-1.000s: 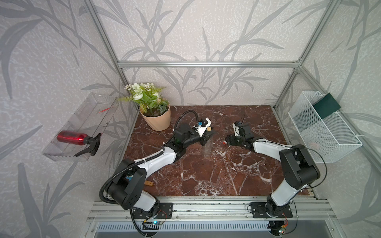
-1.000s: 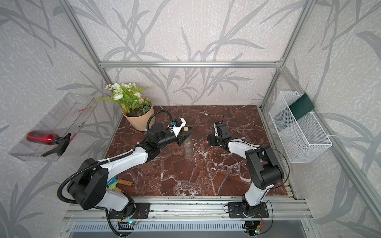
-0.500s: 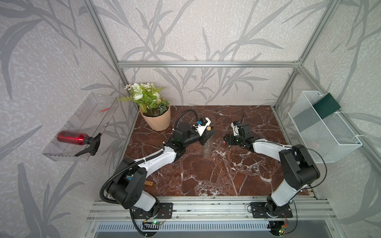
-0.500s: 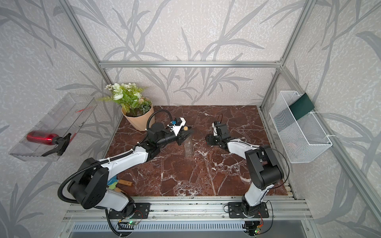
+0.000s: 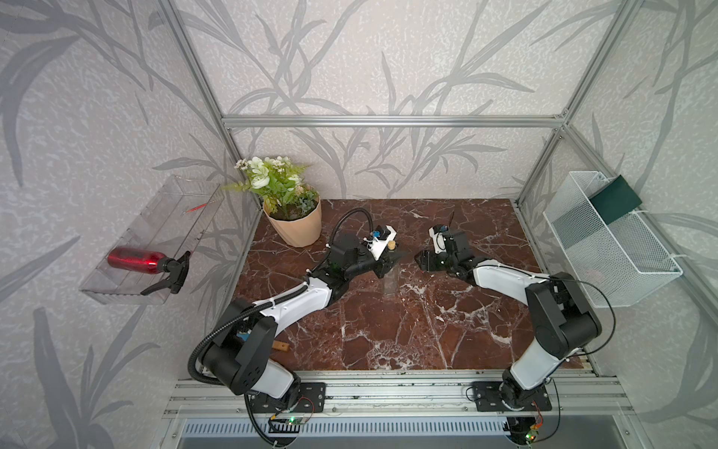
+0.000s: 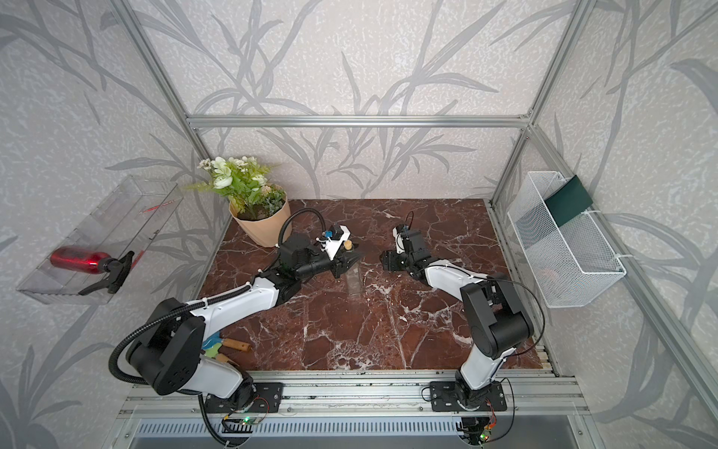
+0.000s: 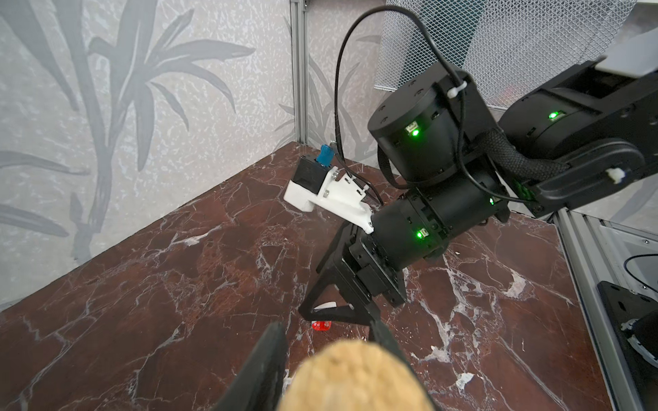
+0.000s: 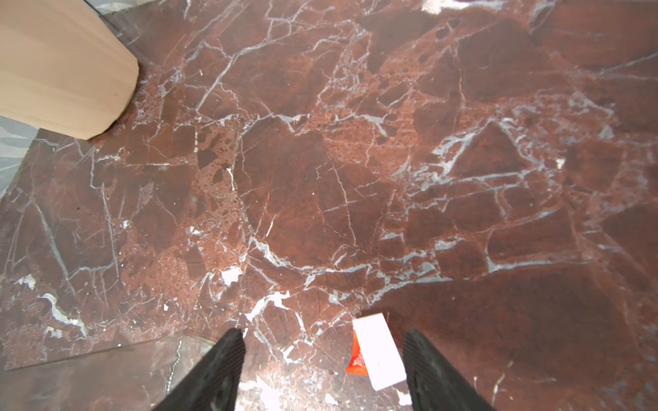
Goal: Remove the label from the bottle
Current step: Place the bottle at the center of the board.
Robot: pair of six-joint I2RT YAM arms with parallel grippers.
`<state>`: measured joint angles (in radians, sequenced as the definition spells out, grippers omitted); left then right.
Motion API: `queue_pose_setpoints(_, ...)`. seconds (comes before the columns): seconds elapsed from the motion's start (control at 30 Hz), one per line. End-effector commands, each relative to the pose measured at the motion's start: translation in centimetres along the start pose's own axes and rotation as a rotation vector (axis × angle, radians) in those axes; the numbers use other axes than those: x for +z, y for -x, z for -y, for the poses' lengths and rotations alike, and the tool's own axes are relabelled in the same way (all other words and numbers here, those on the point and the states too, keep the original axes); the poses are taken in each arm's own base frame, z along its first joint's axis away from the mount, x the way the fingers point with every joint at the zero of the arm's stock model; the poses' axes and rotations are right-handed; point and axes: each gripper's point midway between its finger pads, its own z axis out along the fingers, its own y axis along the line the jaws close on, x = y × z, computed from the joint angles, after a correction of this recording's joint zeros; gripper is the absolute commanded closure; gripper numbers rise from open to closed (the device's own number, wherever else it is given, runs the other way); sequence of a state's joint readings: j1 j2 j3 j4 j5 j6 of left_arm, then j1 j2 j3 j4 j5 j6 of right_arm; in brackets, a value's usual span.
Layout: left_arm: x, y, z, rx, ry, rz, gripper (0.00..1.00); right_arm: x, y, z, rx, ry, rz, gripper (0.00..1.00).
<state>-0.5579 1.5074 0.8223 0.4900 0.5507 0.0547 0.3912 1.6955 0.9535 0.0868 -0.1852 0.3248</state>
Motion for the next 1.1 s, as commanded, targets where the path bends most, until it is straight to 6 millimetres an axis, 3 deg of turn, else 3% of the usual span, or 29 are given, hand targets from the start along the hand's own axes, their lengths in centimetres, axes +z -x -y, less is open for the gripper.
queue_pose_setpoints(0.0, -3.8, -18.7, 2.7, -0.337, -0.007, -0.607, 0.58, 0.0, 1.2, -0.9, -0.013, 0.026, 0.025, 0.28)
queue_pose_setpoints(0.07, -3.8, -18.6, 2.7, -0.336, -0.005, -0.606, 0.57, 0.7, 0.6, -0.6, -0.009, 0.02, 0.006, 0.28)
queue_pose_setpoints(0.5, -4.2, -17.1, 2.5, -0.303, 0.014, -0.57, 0.52, 0.6, 0.9, -1.0, -0.013, 0.026, 0.016, 0.27)
queue_pose_setpoints(0.7, -4.1, -16.4, 2.3, -0.286, 0.016, -0.555, 0.45, 0.5, 1.0, -1.2, -0.016, 0.025, 0.018, 0.27)
queue_pose_setpoints(0.77, -4.0, -16.2, 2.2, -0.283, 0.019, -0.548, 0.38, 0.5, 1.0, -1.2, -0.017, 0.024, 0.018, 0.27)
queue_pose_setpoints(1.07, -4.2, -15.4, 2.2, -0.264, 0.022, -0.534, 0.35, 0.5, 1.1, -1.5, -0.022, 0.023, 0.022, 0.26)
